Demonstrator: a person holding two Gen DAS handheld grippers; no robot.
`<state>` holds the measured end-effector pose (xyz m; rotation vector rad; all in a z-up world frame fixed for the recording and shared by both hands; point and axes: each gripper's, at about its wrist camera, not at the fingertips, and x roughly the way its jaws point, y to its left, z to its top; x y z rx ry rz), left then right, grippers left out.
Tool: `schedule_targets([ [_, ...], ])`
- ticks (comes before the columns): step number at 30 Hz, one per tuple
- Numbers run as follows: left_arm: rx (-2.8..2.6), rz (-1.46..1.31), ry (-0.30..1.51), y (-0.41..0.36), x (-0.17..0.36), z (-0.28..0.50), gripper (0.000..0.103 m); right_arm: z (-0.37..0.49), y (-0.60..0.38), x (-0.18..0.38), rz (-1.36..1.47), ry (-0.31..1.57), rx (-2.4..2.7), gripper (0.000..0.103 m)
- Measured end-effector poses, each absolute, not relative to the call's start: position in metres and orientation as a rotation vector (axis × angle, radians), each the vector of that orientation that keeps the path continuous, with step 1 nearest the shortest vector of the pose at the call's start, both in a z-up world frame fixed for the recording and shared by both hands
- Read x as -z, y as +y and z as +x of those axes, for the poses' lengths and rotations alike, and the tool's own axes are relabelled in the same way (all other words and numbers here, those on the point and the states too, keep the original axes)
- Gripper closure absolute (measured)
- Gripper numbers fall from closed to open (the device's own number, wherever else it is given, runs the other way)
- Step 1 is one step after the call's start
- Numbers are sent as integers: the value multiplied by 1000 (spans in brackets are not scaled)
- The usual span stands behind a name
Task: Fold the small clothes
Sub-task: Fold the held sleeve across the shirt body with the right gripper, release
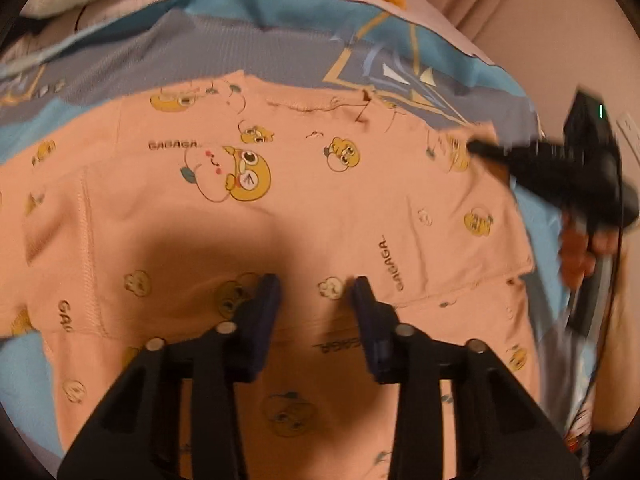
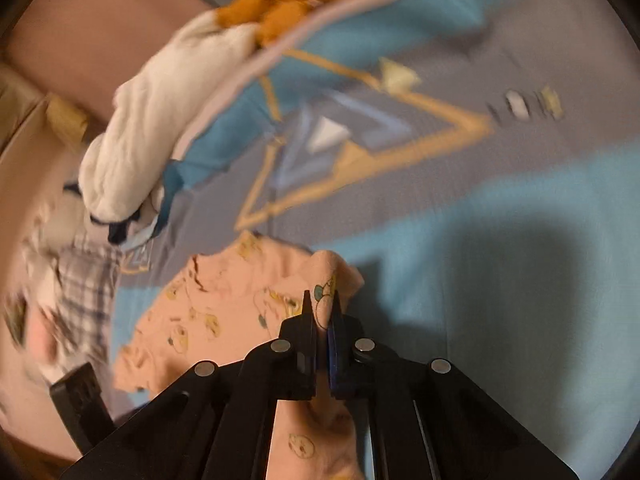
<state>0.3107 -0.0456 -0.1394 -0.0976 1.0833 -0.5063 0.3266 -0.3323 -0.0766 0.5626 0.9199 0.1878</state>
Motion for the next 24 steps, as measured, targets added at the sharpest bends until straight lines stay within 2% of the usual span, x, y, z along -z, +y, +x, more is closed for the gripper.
schedule_targets([
  [2, 512, -75, 1084, -44, 140, 311, 73, 334, -323, 59, 449, 879, -179, 98],
  [6, 512, -73, 1091, -45, 142, 313, 73, 358, -308, 58, 186, 880, -25, 98],
  [9, 507, -68, 1094, -45, 140, 312, 73, 362, -320, 71, 193, 950, 130, 98],
  [14, 515, -92, 1105, -40, 139, 311, 73, 314, -322, 41, 371, 799, -113, 98],
  [22, 524, -134, 1111, -34, 138, 309, 72, 272, -278, 80, 75, 1106, -175, 98],
  [24, 523, -157, 1114, -26, 135, 307, 72, 249, -286, 80, 36, 1090, -157, 98],
])
